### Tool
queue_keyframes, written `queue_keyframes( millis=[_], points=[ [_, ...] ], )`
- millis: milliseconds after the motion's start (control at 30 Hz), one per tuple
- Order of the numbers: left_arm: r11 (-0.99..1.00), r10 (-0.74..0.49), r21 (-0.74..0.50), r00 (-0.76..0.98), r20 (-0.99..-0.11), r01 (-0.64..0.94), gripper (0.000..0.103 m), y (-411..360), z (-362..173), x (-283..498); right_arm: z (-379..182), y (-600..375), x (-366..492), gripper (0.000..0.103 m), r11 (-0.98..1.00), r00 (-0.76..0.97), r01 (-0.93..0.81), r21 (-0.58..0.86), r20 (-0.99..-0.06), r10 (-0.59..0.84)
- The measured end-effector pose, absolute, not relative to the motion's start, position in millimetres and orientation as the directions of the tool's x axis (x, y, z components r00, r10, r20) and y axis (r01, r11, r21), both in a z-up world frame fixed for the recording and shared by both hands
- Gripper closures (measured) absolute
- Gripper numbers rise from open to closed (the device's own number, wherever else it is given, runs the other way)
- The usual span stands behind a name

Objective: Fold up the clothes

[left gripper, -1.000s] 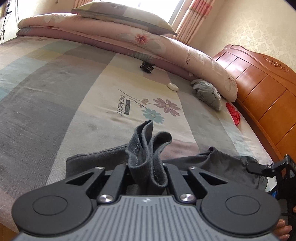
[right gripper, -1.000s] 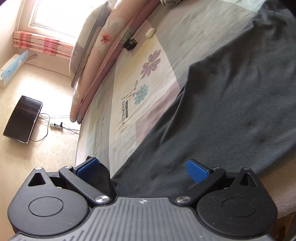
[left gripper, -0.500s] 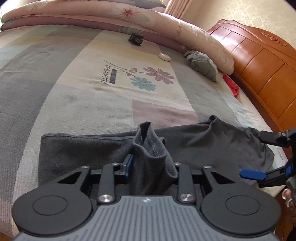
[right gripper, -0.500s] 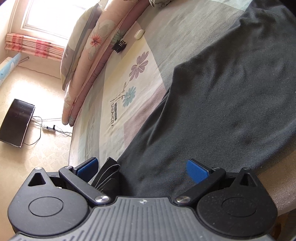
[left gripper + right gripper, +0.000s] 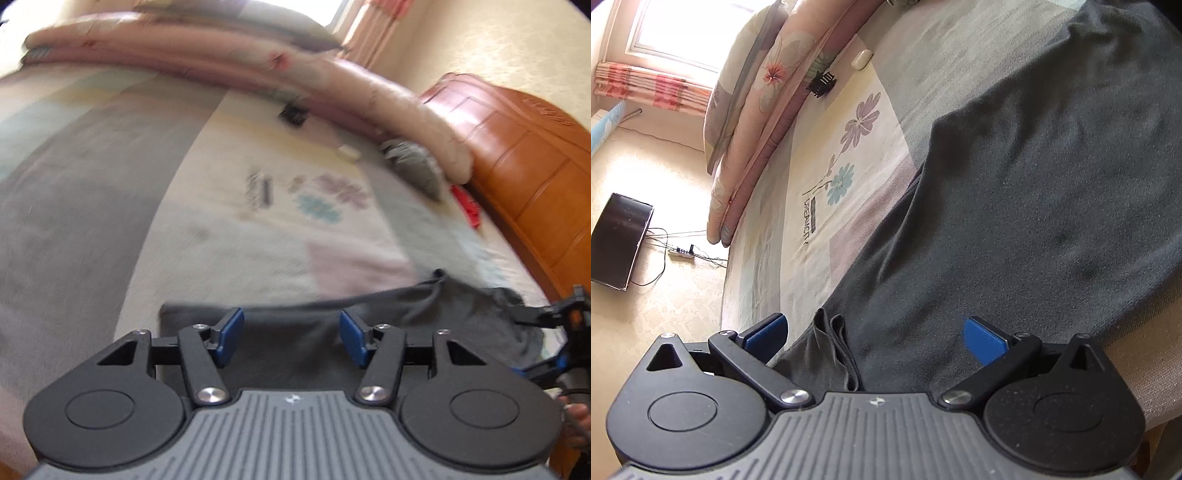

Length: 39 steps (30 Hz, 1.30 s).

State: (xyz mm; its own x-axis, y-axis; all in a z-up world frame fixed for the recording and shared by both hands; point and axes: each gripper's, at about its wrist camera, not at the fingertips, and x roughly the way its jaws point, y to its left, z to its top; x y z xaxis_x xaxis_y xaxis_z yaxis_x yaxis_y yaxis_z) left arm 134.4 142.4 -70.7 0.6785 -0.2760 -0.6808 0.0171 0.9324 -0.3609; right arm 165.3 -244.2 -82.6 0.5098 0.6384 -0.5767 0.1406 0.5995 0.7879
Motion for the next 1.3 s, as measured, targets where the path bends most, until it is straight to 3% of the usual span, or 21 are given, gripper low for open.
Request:
queue_keyframes(
  millis=[133,267,467,700,967,1167,1300],
  points=[
    [0.942,-0.276,-0.332,0.657,-0.701,0.041,0.046,140,-81,129,-84,-244,166,0.0,0.598,0.505,0.133,0.79,-0.573,0.645],
    [0.939,-0.291,-0.336,0.694,-0.658,0.075,0.046,142,-69,133,-85,-235,169,0.0,0.568,0.484,0.094,0.818,-0.536,0.692],
    [0.924,-0.301,-0.381,0.673,-0.676,0.032,0.045,145,-89,158,-82,-212,170,0.0,0.552,0.425,0.004,0.834,-0.501,0.754],
    [0.947,-0.259,-0.317,0.707,-0.659,0.052,0.045,149,-65,134,-102,-173,198,0.0,0.467,0.262,-0.075,0.881,-0.435,0.861],
    [0.96,-0.203,-0.279,0.72,-0.663,0.014,0.044,168,-58,110,-108,-126,231,0.0,0.534,0.157,-0.161,0.83,-0.512,0.844],
    [0.954,-0.206,-0.299,0.728,-0.654,0.002,0.044,180,-57,105,-107,-132,206,0.0,0.508,0.116,-0.237,0.828,-0.494,0.861],
    [0.955,-0.203,-0.297,0.731,-0.651,0.0,0.044,182,-58,107,-111,-137,218,0.0,0.476,0.142,-0.182,0.86,-0.456,0.878]
  ],
)
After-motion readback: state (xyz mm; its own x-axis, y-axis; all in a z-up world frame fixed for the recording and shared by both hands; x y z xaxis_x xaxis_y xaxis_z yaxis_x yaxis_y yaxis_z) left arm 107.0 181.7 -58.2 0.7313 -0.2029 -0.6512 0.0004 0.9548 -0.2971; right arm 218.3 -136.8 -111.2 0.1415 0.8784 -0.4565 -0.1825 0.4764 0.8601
